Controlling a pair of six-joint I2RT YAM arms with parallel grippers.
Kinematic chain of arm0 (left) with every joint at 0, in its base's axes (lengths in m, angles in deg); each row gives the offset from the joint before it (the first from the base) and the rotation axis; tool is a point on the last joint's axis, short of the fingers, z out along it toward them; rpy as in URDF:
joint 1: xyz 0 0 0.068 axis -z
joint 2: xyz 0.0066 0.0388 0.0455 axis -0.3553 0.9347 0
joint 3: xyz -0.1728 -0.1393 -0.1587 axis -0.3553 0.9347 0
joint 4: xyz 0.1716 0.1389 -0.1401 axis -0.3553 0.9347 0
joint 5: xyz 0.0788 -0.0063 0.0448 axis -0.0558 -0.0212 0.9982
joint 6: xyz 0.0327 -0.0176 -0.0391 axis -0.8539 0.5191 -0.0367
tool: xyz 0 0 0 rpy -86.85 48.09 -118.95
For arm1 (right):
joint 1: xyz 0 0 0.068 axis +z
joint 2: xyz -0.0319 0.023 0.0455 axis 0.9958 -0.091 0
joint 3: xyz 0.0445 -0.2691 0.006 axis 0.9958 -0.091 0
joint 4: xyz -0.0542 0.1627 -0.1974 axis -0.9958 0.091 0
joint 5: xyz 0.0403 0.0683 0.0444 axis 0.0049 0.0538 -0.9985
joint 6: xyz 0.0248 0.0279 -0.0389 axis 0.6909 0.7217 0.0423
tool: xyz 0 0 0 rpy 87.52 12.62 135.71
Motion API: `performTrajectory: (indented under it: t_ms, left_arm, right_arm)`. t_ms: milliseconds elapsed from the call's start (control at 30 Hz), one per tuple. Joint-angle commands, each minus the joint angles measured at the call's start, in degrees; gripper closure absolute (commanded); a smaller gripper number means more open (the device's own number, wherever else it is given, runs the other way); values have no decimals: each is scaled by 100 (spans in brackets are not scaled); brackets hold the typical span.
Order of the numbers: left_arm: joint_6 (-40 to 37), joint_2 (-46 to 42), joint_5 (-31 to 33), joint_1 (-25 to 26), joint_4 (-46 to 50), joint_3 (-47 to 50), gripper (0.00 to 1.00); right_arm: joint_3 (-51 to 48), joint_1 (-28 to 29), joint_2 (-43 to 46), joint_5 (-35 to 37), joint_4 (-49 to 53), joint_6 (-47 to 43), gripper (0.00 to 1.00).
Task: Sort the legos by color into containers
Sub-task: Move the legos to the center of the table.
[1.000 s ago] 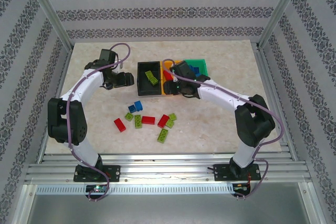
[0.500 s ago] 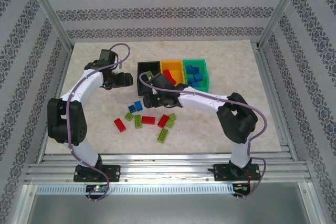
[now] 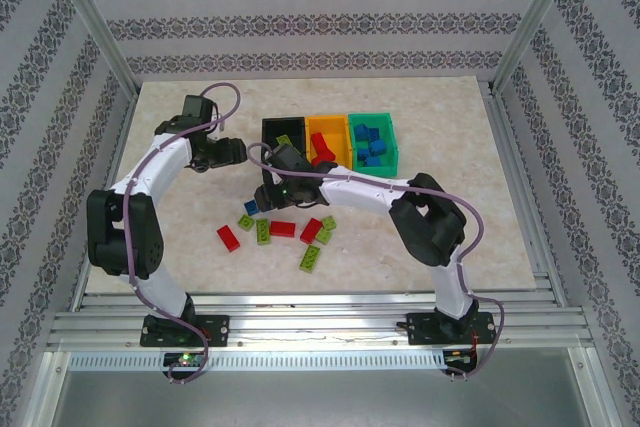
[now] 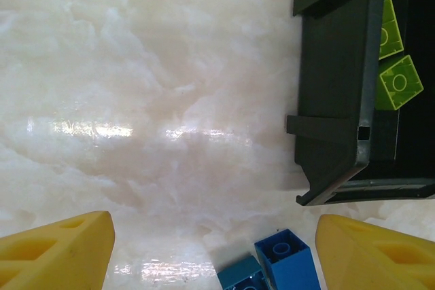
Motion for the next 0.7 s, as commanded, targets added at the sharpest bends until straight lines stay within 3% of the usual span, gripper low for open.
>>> performTrajectory:
  t_ms: [0, 367, 667]
  left_arm:
    - [216, -111, -173, -173, -185, 98, 22]
    - [313, -60, -476, -404, -258, 77, 22]
    - [285, -20, -602, -399, -268, 77, 22]
  right_arm:
    - [256, 119, -124, -66, 131, -14, 47]
    - [1036, 163, -699, 33, 520, -197, 46]
    - [1003, 216, -797, 805, 517, -328, 46]
